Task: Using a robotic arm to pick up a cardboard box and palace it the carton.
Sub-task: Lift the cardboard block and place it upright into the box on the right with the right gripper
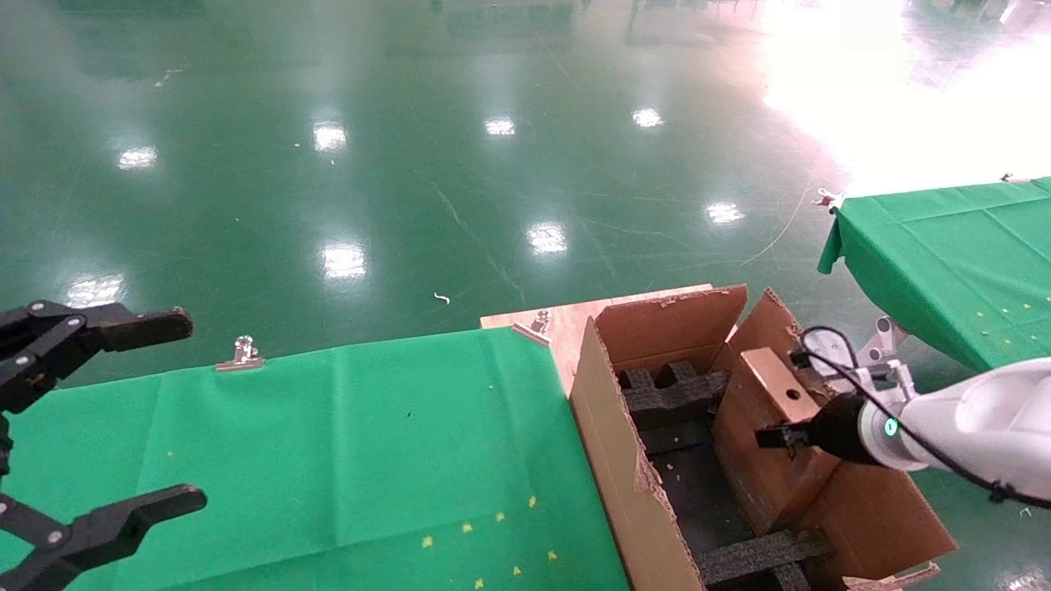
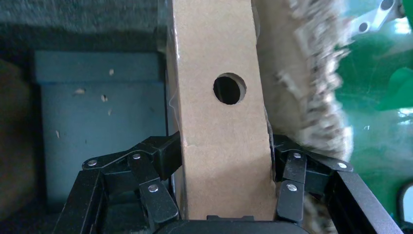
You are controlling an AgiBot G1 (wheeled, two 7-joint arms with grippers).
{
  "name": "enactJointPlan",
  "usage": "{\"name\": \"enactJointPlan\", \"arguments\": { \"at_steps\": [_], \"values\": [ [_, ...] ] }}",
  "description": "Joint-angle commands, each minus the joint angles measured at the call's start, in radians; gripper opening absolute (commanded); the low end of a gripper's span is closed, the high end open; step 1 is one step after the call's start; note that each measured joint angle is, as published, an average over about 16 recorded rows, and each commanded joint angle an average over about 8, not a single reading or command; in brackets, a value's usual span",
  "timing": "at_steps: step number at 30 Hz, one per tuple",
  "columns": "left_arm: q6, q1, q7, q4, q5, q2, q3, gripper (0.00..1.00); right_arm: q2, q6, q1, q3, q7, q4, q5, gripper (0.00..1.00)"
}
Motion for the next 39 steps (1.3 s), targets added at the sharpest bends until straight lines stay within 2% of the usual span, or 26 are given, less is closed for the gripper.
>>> {"name": "enactJointPlan", "arguments": {
  "at_steps": [1,9,17,27,35,36,39],
  "values": [
    [0.000,0.000,0.000,0.000,0.000,0.000,0.000,1.00,-0.007,0.005,-0.017,-0.004,0.020,-0.001,-0.017,0.00],
    [0.000,0.000,0.000,0.000,0.000,0.000,0.000,1.00,-0.022,0.018,-0.071,-0.015,0.078,-0.006,-0.046,0.00],
    [0.000,0.000,0.000,0.000,0.000,0.000,0.000,1.00,-0.037,0.024,-0.106,-0.029,0.086,-0.013,-0.032,0.00],
    [0.000,0.000,0.000,0.000,0.000,0.000,0.000,1.00,-0.070,0.039,-0.127,-0.041,0.055,-0.070,0.011,0.00],
    [0.000,0.000,0.000,0.000,0.000,0.000,0.000,1.00,-0.113,0.078,-0.137,-0.047,-0.013,-0.154,0.070,0.00],
    [0.000,0.000,0.000,0.000,0.000,0.000,0.000,1.00,-0.116,0.082,-0.137,-0.047,-0.022,-0.161,0.078,0.04],
    [0.000,0.000,0.000,0.000,0.000,0.000,0.000,1.00,-0.124,0.091,-0.136,-0.048,-0.048,-0.175,0.100,0.41]
  ]
}}
